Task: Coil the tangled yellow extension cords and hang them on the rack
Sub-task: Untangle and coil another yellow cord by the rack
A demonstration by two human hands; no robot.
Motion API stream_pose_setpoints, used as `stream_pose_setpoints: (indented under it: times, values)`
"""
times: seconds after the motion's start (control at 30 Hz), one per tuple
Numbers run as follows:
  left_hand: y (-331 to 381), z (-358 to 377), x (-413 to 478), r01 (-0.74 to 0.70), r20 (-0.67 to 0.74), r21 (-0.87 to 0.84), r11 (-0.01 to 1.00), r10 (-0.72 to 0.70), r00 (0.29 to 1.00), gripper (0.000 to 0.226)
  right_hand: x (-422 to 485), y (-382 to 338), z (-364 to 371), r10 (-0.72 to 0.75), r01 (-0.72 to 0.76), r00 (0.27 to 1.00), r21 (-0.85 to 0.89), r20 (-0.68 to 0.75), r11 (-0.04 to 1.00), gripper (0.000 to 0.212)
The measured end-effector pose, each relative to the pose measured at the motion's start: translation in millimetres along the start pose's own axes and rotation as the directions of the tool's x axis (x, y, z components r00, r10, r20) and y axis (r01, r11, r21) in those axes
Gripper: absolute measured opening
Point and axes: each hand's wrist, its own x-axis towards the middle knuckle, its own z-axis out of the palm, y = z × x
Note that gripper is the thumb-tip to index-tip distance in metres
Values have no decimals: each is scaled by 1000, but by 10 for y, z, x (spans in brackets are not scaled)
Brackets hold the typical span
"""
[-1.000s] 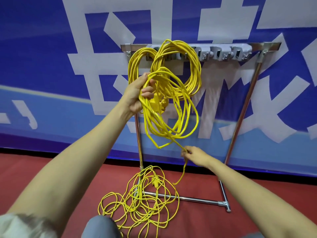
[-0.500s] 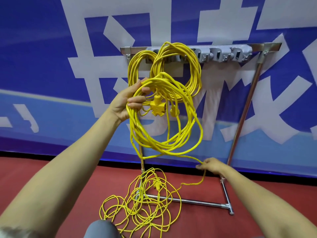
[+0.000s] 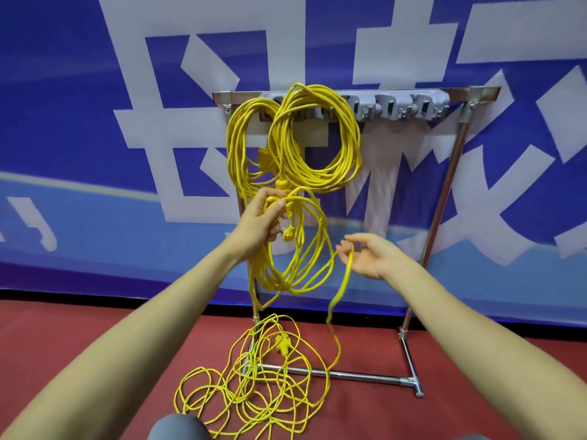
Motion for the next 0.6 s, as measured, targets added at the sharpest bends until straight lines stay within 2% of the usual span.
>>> stream_pose_setpoints:
  times: [0.03,0.1,0.27,0.37,0.47,0.57,0.6]
  values:
    - [-67,71,-38,-9,-43,23,1000,10,999,8,-56,13,123,-54,50,998,119,27,992,4]
    - [-184,223,-107,-17,-85,39,999,20,996,10,-192,43,366,-127,115,991,214,39,970,16]
    - [-393,453,-190,-36,-107,115,993,48,993,7,-247,90,735,-83,97,995,333,-55,938,24]
    - [-452,494,-223,-19,-89,31,999,21,996,8,-146,70,788,-48,102,989,406,-142,908,42]
    - [-435,484,-253,27,-43,-17,1000,-27,999,6,-86,52,775,-28,118,979,447,-204,887,48]
    - [-421,435,-268,86,-4,-23,996,-86,996,16,-45,38,710,4,102,964,383,-266,918,45]
    - [-421,429,-275,101,-3,-28,994,-101,995,18,-55,51,691,-30,123,964,342,-265,932,39]
